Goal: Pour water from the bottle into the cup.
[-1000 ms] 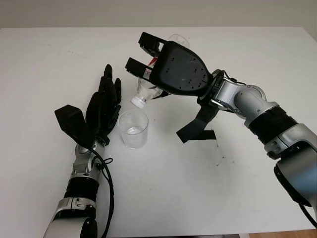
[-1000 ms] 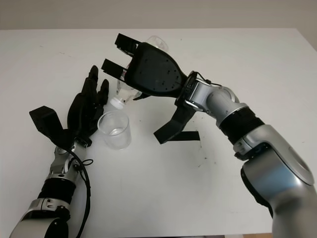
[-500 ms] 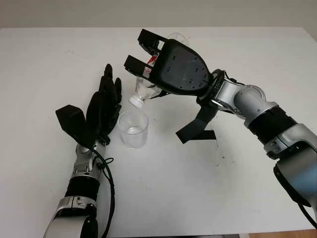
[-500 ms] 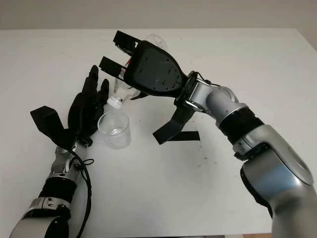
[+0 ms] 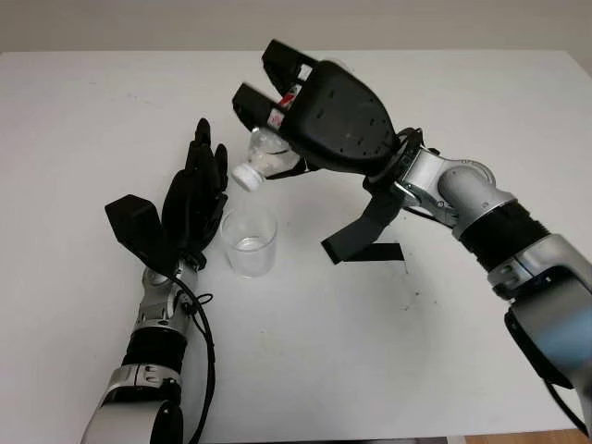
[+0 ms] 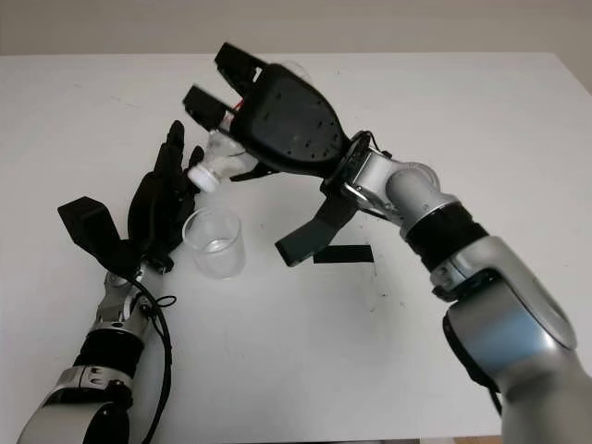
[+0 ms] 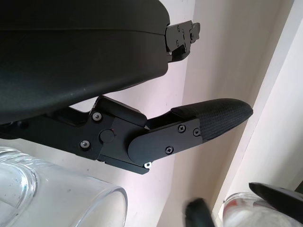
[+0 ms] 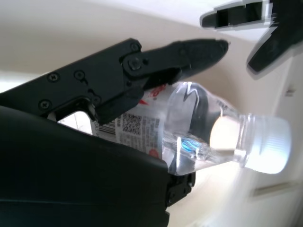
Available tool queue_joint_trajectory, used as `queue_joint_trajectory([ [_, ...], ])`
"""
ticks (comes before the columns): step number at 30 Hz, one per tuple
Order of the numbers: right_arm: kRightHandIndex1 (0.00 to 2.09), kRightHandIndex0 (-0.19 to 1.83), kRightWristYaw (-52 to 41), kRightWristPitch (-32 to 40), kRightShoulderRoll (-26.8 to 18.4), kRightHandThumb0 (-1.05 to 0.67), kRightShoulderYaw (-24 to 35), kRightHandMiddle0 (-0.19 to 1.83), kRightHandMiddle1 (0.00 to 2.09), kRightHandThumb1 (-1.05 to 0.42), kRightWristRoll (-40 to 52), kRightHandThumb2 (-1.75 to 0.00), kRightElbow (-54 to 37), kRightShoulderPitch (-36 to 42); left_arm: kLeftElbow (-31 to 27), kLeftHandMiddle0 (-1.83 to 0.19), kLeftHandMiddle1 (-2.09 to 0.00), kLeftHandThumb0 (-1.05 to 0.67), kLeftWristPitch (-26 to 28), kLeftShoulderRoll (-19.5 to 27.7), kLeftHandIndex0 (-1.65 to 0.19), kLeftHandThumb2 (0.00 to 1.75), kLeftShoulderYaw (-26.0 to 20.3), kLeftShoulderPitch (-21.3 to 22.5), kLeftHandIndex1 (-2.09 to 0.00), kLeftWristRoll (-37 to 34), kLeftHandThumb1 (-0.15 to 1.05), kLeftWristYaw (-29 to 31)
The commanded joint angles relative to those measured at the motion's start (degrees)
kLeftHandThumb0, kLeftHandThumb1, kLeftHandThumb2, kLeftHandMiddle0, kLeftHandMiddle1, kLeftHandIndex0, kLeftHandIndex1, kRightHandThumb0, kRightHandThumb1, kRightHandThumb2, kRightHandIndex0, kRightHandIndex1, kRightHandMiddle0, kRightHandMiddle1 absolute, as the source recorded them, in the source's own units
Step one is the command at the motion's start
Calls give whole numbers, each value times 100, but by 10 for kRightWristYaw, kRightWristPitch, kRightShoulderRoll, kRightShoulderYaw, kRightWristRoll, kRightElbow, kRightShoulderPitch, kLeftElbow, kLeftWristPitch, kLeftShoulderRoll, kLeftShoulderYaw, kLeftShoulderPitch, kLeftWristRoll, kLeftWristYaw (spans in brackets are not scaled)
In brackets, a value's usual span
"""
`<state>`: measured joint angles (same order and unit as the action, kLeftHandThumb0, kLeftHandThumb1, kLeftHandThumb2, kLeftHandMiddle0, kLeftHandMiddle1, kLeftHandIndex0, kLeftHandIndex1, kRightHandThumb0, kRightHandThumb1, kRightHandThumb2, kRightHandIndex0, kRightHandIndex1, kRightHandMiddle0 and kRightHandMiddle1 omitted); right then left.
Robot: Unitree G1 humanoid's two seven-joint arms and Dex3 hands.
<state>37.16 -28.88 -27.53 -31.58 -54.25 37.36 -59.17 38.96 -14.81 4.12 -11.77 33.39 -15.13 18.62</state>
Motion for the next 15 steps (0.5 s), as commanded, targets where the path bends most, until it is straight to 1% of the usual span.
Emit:
queue_joint_trajectory([
  [1, 209, 141, -49, -9, 0, -44, 50, 106, 209, -105, 77, -30, -6, 26, 11, 16, -5, -86, 10, -2, 19, 74, 0, -27, -1, -2, 105, 2],
  [3, 209, 143, -132, 17, 10, -44, 98, 113, 209, -105, 168, -32, -43, 59, 10, 16, -5, -85, 10, -1, 19, 74, -2, -28, -1, -3, 105, 4],
  [4, 209, 143, -185, 41, 22, -44, 129, 114, 209, -105, 238, -34, -70, 80, 10, 16, -5, -85, 12, 0, 19, 74, -2, -28, -1, -2, 105, 4],
  [6, 209, 143, -258, 84, 38, -43, 172, 114, 209, -105, 329, -37, -115, 110, 8, 15, -6, -85, 14, 1, 18, 74, -2, -27, -1, -2, 105, 4],
  [8, 209, 143, -322, 163, 55, -42, 210, 114, 209, -105, 405, -39, -177, 137, 7, 15, -6, -85, 17, 1, 17, 73, -1, -26, -2, -2, 105, 5],
  [10, 209, 132, -355, 239, 69, -40, 249, 110, 209, -105, 459, -40, -239, 167, 5, 14, -6, -85, 21, 1, 16, 73, -1, -25, -2, -3, 105, 6],
  [11, 209, 130, -362, 272, 77, -39, 266, 109, 209, -105, 479, -40, -265, 180, 4, 14, -6, -85, 23, 0, 16, 72, 0, -25, -2, -3, 105, 6],
  [12, 209, 129, -366, 296, 83, -39, 277, 109, 209, -105, 490, -39, -284, 188, 3, 14, -6, -86, 24, 0, 16, 72, 0, -24, -2, -2, 105, 6],
  [15, 209, 131, -375, 403, 107, -41, 315, 102, 209, -105, 534, -38, -356, 215, 4, 15, -5, -87, 24, -1, 17, 72, 0, -22, -2, -4, 105, 11],
])
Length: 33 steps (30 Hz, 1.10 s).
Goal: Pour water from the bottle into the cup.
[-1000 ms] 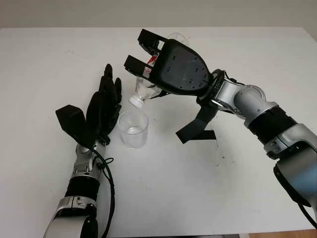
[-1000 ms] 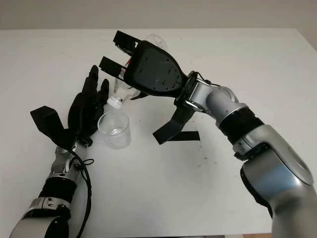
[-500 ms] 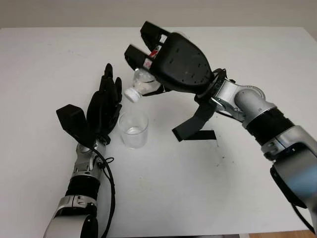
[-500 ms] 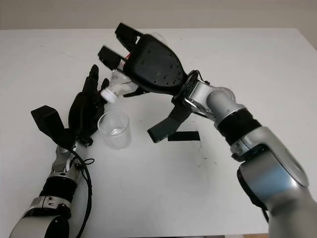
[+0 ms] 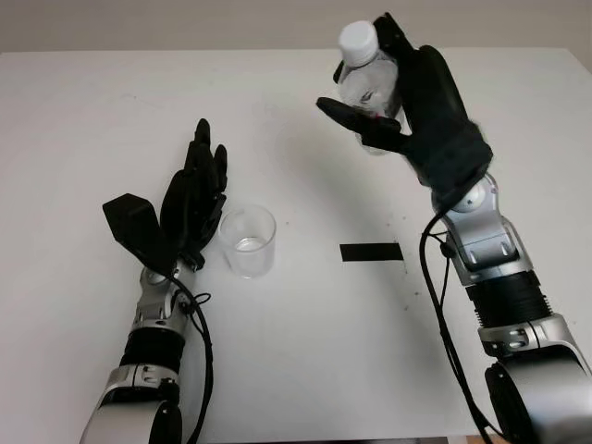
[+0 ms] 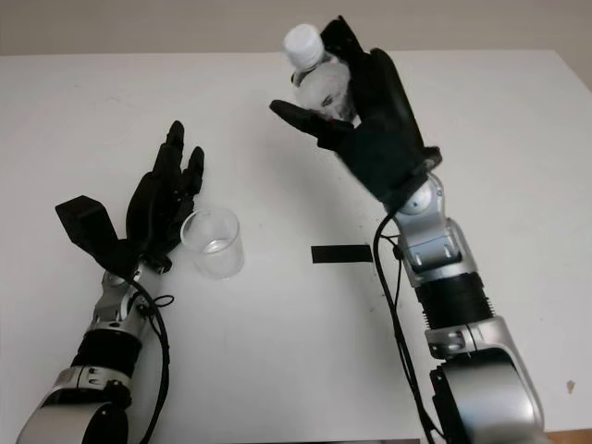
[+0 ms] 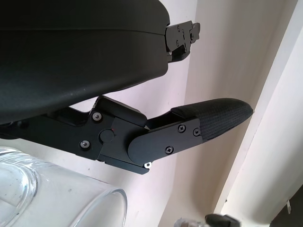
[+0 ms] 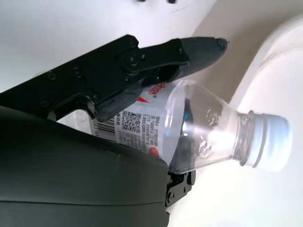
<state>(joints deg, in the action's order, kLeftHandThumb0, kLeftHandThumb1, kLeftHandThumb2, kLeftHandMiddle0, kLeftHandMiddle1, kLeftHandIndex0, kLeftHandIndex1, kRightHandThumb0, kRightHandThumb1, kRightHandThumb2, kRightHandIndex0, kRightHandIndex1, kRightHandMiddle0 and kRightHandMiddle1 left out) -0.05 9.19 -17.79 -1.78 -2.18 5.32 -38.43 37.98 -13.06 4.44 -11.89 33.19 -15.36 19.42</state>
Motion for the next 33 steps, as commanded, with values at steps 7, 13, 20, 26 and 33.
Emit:
queue_joint_trajectory([
  [7, 209, 141, -24, 203, 35, -42, 77, 107, 209, -105, 103, -43, -136, 31, 14, 15, -5, -87, 9, -5, 17, 70, 4, -18, -2, 1, 105, 3],
  [13, 209, 144, 1, 308, 54, -41, 101, 97, 209, -105, 125, -37, -183, 37, 13, 15, -5, -86, 8, -7, 17, 71, 4, -18, -2, -1, 105, 3],
  [20, 209, 146, -4, 307, 68, -40, 98, 95, 209, -105, 131, -38, -185, 52, 5, 15, -5, -87, 13, -4, 17, 72, 5, -25, -2, 1, 105, 3],
  [26, 209, 152, -10, 250, 77, -43, 78, 114, 209, -105, 112, -38, -165, 73, -7, 15, -5, -86, 18, -3, 18, 71, 4, -33, -2, 0, 105, 1],
  [33, 209, 138, -15, 96, 83, -41, 49, 111, 209, -105, 57, -39, -116, 115, -14, 15, -5, -87, 24, -1, 18, 71, 6, -37, -2, 5, 105, 0],
])
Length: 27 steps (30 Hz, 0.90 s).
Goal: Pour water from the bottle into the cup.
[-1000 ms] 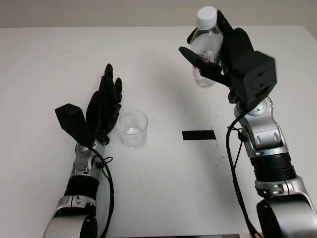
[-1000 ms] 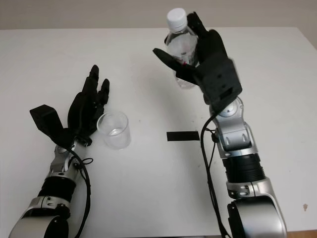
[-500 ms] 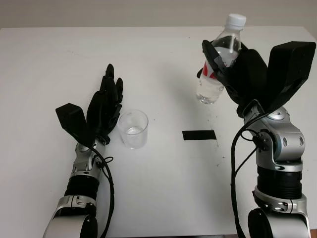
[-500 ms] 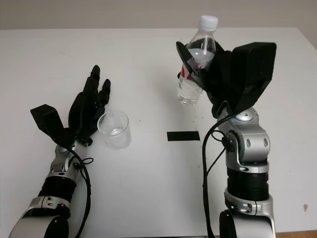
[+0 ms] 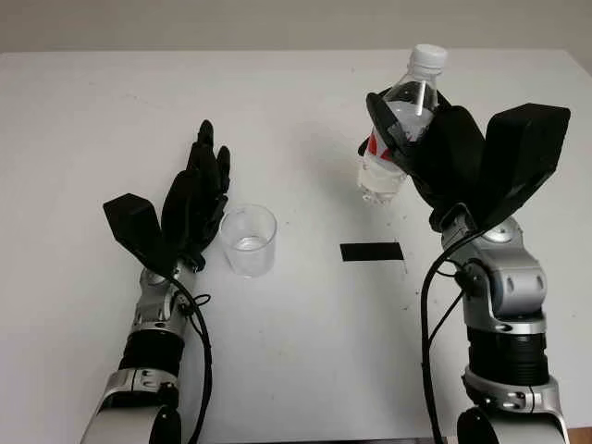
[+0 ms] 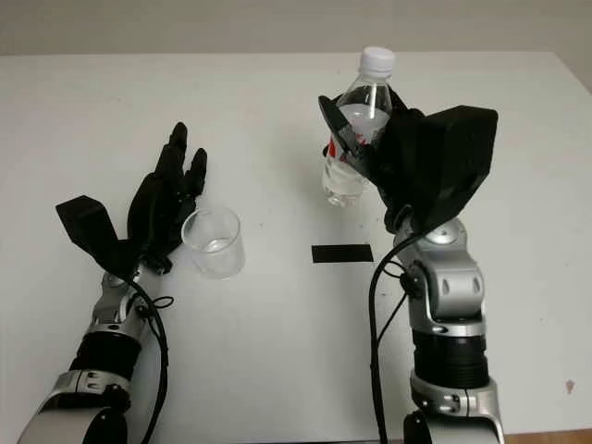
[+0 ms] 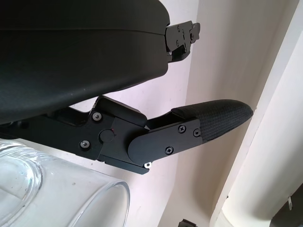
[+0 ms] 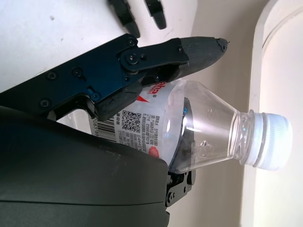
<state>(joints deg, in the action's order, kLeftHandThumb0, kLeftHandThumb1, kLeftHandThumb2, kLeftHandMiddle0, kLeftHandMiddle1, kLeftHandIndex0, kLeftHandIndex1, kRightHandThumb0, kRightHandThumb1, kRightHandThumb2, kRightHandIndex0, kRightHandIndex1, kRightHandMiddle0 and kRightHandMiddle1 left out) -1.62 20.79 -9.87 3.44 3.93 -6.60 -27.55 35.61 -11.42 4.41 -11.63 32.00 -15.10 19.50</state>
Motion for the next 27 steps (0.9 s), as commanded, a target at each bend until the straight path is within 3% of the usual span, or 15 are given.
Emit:
queue_joint_trajectory([
  [1, 209, 136, 2, -32, 7, -41, -4, 109, 209, -105, -8, -39, 7, 11, 10, 15, -5, -87, 6, -1, 18, 71, 4, -26, -2, 3, 105, -1],
  [14, 209, 141, 3, -85, 42, -40, 2, 112, 209, -105, 3, -38, 1, 61, 11, 15, -5, -87, 10, 0, 18, 71, 1, -25, -3, 1, 105, 2],
  [27, 209, 145, 13, -8, 30, -38, -7, 118, 209, -105, -20, -39, -38, 57, 16, 15, -6, -87, 7, -1, 18, 70, -1, -23, -3, -2, 105, 5],
])
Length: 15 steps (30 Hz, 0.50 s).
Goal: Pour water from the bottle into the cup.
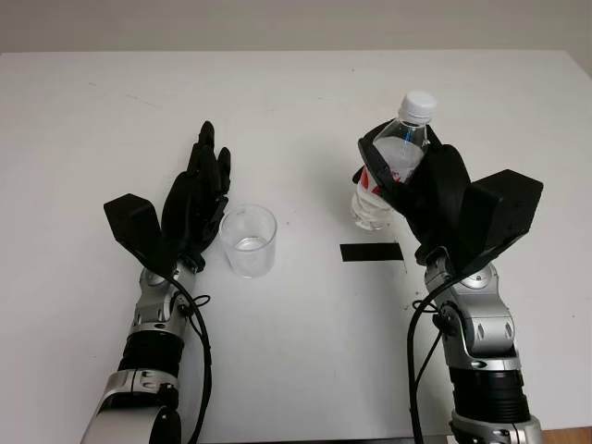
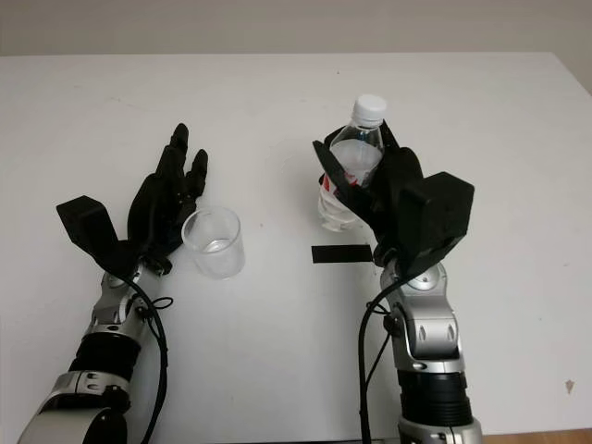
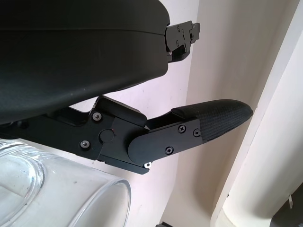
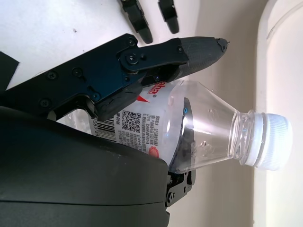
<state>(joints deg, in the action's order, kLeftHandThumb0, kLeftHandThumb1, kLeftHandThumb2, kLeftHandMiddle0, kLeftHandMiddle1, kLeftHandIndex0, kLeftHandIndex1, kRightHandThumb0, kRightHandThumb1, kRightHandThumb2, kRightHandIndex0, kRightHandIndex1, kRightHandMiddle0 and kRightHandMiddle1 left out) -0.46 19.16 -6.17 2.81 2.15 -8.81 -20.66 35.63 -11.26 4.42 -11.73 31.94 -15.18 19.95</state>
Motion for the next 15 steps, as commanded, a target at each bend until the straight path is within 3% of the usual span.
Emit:
queue_joint_trajectory([
  [1, 209, 145, 1, 14, -8, -37, 0, 116, 209, -105, -5, -37, -16, -15, 15, 14, -6, -87, 6, -2, 18, 70, 0, -22, -3, -1, 105, 0],
  [9, 209, 143, 2, 55, -16, -43, -9, 111, 209, -105, -34, -36, 0, -26, 13, 15, -5, -87, 6, -2, 18, 70, 1, -24, -3, -1, 105, 1],
  [15, 209, 148, 0, 38, -11, -42, -12, 117, 209, -105, -42, -36, 13, -23, 10, 14, -6, -87, 8, -1, 17, 70, 2, -26, -4, 2, 105, -3],
])
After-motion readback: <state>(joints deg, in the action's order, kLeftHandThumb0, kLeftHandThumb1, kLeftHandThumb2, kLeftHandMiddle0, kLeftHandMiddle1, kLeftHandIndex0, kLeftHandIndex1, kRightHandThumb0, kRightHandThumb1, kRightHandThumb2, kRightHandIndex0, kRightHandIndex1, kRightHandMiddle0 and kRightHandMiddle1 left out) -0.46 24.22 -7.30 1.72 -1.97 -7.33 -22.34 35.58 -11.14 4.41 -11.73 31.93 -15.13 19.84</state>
